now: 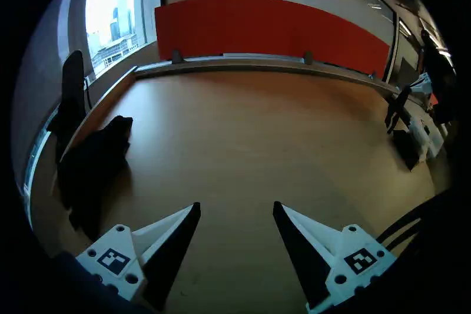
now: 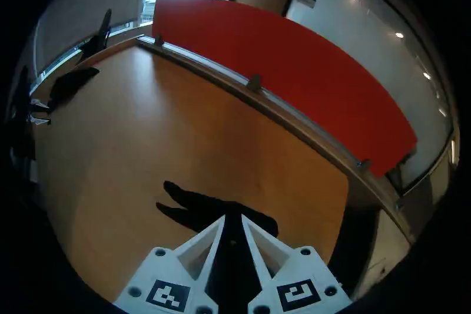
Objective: Fold towel
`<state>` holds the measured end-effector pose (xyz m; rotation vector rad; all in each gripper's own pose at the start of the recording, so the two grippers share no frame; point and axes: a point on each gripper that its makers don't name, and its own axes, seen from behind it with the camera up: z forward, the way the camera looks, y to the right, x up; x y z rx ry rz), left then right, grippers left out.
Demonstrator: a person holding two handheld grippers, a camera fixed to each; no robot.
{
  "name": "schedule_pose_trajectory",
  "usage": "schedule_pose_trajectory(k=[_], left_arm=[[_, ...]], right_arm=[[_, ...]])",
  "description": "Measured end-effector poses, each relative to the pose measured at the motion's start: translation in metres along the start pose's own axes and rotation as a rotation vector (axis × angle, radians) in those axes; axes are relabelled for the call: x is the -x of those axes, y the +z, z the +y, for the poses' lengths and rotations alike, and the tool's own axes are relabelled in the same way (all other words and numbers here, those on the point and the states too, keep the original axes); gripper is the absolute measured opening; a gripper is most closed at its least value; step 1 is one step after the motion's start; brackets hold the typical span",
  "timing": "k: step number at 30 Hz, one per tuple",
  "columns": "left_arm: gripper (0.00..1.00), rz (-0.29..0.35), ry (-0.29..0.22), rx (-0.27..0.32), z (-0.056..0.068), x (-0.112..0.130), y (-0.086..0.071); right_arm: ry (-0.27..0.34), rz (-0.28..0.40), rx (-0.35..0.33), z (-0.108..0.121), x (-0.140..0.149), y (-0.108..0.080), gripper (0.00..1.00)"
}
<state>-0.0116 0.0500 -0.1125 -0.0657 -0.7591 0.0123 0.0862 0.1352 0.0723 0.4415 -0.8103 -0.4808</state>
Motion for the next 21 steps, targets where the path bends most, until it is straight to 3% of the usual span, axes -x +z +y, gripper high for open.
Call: schedule_pose_trajectory(k=[8,21], left_arm=[[0.91,0.0,0.011,0.0,0.005,-0.004,0.001],[0.91,0.002,0.026,0.007,0.013,-0.01,0.002]], right_arm=[[0.024,-0.024,0.02,0.023,0.015,-0.005,0.04],[0.041,-0.063,0.035,0.033,0.048,-0.019,0.04]])
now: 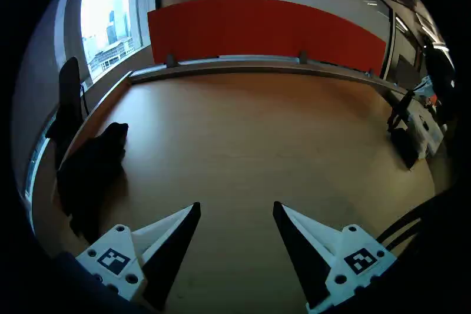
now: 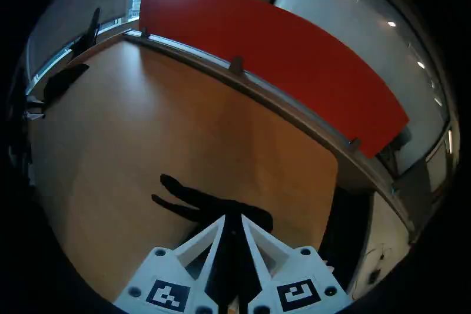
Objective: Fold towel
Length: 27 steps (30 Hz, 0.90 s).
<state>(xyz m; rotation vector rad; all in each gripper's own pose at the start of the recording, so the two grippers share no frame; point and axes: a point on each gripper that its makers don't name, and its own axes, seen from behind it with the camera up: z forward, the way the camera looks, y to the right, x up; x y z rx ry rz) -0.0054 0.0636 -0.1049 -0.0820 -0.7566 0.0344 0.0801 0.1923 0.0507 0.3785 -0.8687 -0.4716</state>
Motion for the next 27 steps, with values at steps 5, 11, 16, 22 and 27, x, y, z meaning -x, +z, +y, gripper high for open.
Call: schedule_pose_trajectory(k=[5,11,16,22,27], left_arm=[[0.91,-0.003,0.003,0.003,0.001,0.0,0.0],[0.91,-0.008,0.008,0.008,0.004,0.0,0.001],[0.91,-0.011,0.012,0.013,0.007,0.0,0.002],[0.91,-0.012,0.018,0.015,0.009,0.001,0.001],[0.91,-0.012,0.017,0.012,0.008,0.002,0.0]], right_arm=[[0.022,-0.031,0.011,0.004,0.031,-0.006,0.04],[0.058,-0.087,0.008,0.002,0.076,-0.01,0.04],[0.077,-0.13,0.005,-0.003,0.108,-0.012,0.04],[0.093,-0.169,-0.005,-0.01,0.134,-0.013,0.04],[0.1,-0.211,-0.008,-0.015,0.157,-0.013,0.04]])
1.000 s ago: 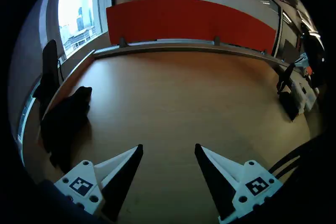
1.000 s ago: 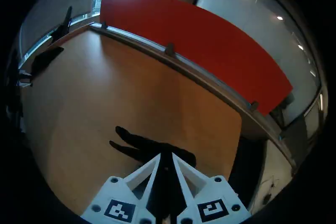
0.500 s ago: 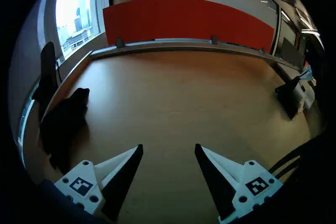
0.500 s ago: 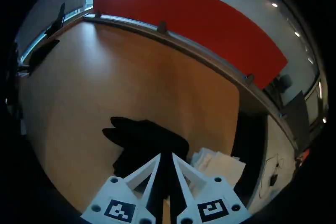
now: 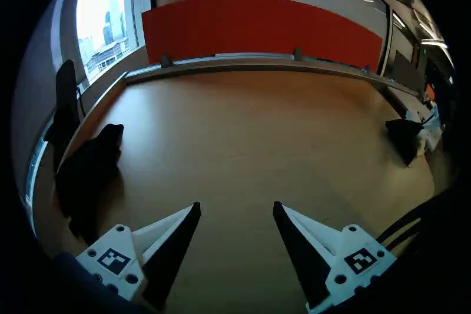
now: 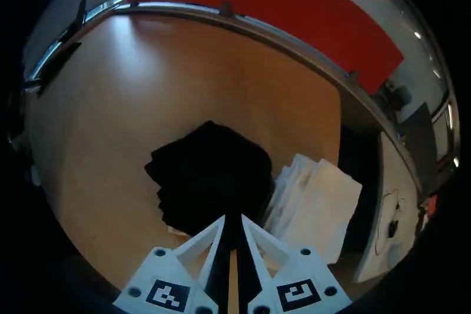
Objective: Fold towel
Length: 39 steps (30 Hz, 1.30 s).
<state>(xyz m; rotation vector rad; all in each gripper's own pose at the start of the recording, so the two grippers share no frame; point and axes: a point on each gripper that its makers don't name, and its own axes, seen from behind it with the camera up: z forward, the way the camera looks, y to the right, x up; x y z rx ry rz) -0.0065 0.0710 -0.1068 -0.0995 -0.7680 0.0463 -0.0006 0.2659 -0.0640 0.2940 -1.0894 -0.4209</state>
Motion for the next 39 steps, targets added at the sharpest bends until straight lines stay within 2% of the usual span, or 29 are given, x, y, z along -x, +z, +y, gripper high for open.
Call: schedule_pose_trajectory(k=[9,15,39], left_arm=[[0.91,-0.005,-0.001,-0.013,-0.006,0.004,-0.004],[0.91,-0.008,0.0,-0.014,-0.006,0.006,-0.004],[0.91,-0.012,0.009,-0.015,-0.004,0.009,-0.006]], right_arm=[[0.048,-0.047,0.028,0.009,0.028,0.008,0.04],[0.058,-0.076,0.047,0.014,0.04,0.013,0.04],[0.1,-0.104,0.065,0.006,0.059,0.026,0.05]])
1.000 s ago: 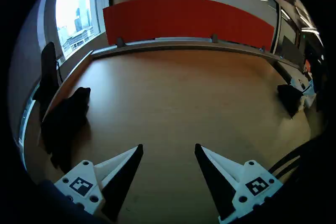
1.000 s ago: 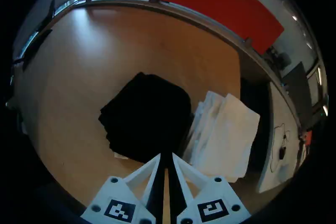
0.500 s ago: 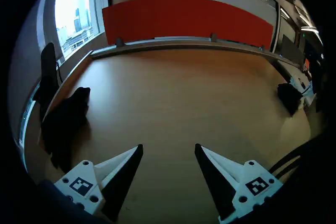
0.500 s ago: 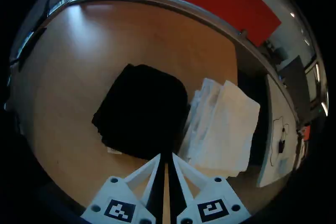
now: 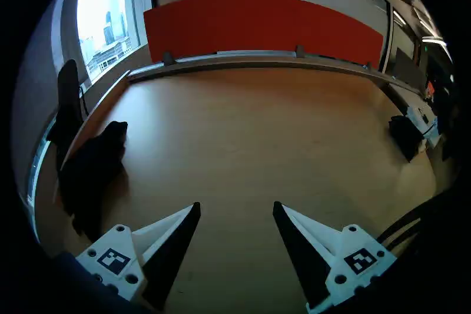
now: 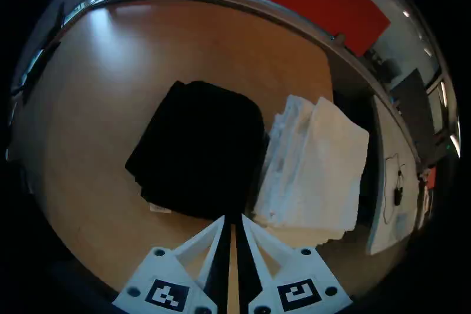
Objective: Fold towel
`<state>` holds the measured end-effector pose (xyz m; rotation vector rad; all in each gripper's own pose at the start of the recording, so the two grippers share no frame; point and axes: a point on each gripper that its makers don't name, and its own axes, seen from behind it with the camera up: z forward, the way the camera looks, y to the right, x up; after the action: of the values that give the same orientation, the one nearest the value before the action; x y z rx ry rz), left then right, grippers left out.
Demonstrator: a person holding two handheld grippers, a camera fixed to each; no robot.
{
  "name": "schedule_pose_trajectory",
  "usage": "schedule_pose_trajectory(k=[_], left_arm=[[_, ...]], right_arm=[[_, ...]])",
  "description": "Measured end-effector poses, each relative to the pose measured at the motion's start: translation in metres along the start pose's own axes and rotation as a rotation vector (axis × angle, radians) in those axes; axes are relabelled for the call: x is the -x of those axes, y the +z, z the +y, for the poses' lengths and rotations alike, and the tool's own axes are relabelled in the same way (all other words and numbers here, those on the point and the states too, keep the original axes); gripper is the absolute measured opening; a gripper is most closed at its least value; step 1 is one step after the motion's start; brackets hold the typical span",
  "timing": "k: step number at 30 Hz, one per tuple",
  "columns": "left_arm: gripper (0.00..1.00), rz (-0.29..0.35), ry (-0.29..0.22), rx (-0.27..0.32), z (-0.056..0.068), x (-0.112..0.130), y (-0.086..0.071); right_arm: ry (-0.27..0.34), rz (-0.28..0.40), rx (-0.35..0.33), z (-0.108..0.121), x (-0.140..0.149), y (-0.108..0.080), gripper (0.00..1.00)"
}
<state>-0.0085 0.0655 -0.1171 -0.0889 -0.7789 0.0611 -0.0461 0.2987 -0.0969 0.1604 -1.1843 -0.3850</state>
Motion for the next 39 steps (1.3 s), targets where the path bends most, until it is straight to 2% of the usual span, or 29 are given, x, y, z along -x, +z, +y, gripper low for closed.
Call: schedule_pose_trajectory(k=[12,14,15,19,22,24,33,39], left_arm=[[0.91,0.003,0.004,-0.001,-0.001,0.0,-0.002],[0.91,0.004,0.004,-0.001,0.0,0.0,-0.002],[0.91,0.004,0.003,-0.001,0.0,0.0,-0.002],[0.91,0.004,0.001,0.0,0.0,0.001,-0.003],[0.91,0.005,0.0,0.001,0.001,0.001,-0.003],[0.91,0.006,-0.001,0.003,0.001,0.001,-0.003],[0.91,0.013,0.0,0.008,0.002,-0.001,-0.004],[0.91,0.019,-0.001,0.009,0.001,-0.002,-0.006]], right_arm=[[0.004,-0.013,0.006,-0.001,0.008,0.002,0.06],[0.002,-0.016,0.01,0.0,0.009,0.001,0.13],[0.001,-0.017,0.011,0.0,0.01,0.001,0.2],[-0.003,-0.021,0.013,-0.001,0.012,-0.001,0.65],[-0.003,-0.017,0.011,-0.002,0.012,-0.003,0.84],[-0.001,-0.011,0.011,-0.002,0.011,-0.005,0.92],[0.002,0.018,0.012,-0.007,0.002,-0.01,0.94],[0.044,0.042,-0.002,-0.016,-0.007,-0.011,0.94]])
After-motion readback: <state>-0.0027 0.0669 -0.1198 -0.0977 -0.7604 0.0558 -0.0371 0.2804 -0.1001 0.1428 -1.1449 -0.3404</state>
